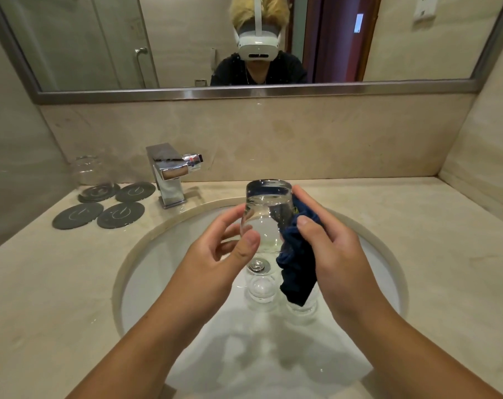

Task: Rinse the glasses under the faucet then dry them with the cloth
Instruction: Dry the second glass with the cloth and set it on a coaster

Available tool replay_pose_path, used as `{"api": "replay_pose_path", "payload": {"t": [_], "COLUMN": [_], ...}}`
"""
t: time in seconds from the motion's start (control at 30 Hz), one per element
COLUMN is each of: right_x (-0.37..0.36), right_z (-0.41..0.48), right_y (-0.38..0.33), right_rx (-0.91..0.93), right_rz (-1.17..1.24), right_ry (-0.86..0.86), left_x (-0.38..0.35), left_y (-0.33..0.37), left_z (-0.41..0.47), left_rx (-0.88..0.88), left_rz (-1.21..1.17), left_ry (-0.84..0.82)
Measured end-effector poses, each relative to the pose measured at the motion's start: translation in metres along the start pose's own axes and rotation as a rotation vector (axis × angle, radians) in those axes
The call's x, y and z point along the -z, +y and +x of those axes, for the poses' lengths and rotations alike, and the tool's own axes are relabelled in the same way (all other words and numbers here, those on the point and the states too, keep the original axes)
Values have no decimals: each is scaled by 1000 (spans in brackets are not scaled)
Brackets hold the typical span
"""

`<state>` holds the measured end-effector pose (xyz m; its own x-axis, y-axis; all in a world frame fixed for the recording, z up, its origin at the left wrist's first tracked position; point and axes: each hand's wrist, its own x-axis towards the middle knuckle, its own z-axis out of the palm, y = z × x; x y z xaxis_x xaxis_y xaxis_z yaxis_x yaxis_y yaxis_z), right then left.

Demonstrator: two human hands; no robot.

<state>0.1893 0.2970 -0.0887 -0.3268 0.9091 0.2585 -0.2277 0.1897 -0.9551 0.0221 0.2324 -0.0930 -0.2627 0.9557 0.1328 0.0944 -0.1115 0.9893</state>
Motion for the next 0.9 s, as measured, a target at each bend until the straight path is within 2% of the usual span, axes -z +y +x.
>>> {"api": "replay_pose_path", "payload": {"t": [0.3, 0.57, 0.63, 0.77, 0.9], "right_x": [-3, -3, -2, 0, -2], "right_z": [-7, 0, 0, 0, -2], "right_y": [4, -1, -2, -2, 3], "right_rx": [105, -57, -64, -28, 61], "right_rz": [-242, -10, 5, -52, -180], "right_ry": [6, 2, 16, 50, 39], "left_x": [-4, 3, 0, -2, 1], "left_y": [1, 1, 1, -1, -1], "left_z": [-4, -2, -2, -1, -3], "left_rx": [-2, 94, 93, 40, 67], "left_rz": [9, -177, -130, -62, -110], "left_ry": [112, -28, -34, 59, 40]}}
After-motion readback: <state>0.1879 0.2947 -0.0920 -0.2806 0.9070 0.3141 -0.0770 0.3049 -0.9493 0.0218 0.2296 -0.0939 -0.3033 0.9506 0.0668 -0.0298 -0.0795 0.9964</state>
